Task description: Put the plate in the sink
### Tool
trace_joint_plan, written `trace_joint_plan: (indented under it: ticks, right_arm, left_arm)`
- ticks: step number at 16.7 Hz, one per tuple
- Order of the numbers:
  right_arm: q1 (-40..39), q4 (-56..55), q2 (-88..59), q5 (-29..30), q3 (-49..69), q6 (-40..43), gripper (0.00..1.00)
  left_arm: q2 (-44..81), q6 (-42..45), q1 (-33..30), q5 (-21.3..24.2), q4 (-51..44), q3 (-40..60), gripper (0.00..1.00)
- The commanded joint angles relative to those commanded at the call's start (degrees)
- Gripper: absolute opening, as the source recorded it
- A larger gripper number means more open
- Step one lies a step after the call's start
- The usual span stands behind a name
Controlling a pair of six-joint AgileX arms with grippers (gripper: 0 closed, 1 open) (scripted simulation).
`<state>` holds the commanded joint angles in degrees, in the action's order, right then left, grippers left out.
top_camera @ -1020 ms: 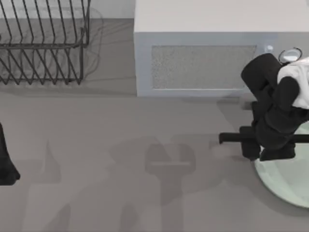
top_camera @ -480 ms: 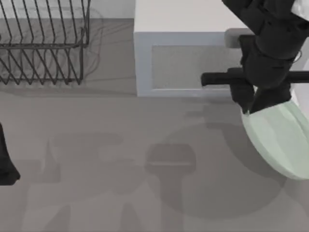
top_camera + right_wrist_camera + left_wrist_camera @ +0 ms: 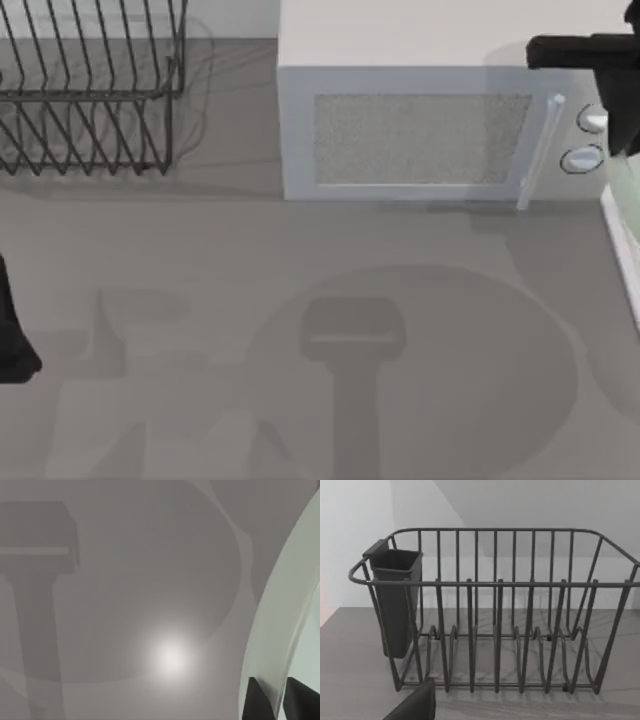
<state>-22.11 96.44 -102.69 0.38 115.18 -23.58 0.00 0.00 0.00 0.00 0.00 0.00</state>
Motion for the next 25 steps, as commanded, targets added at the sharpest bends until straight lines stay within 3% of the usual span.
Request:
trace_joint_plan:
  ticks: [6,10,19,25]
  right_arm:
    - [0.0,0.0,0.1,0.3,0.6,0.1,0.00]
    - [3.4,1.5,-2.8,2.0,8.9,2.5,0.00]
    - [21.2,4.2,-38.1,3.1,45.6,18.2,0.00]
    - [26.7,4.3,-52.4,0.2,51.3,26.7,0.00]
  left_arm:
    - [0.0,0.0,0.0,0.0,0.0,0.0,1.00]
    - [0.0,0.0,0.0,0.0,0.0,0.0,1.00]
    - [0.0,0.0,0.0,0.0,0.0,0.0,1.00]
    - [0.0,0.0,0.0,0.0,0.0,0.0,1.00]
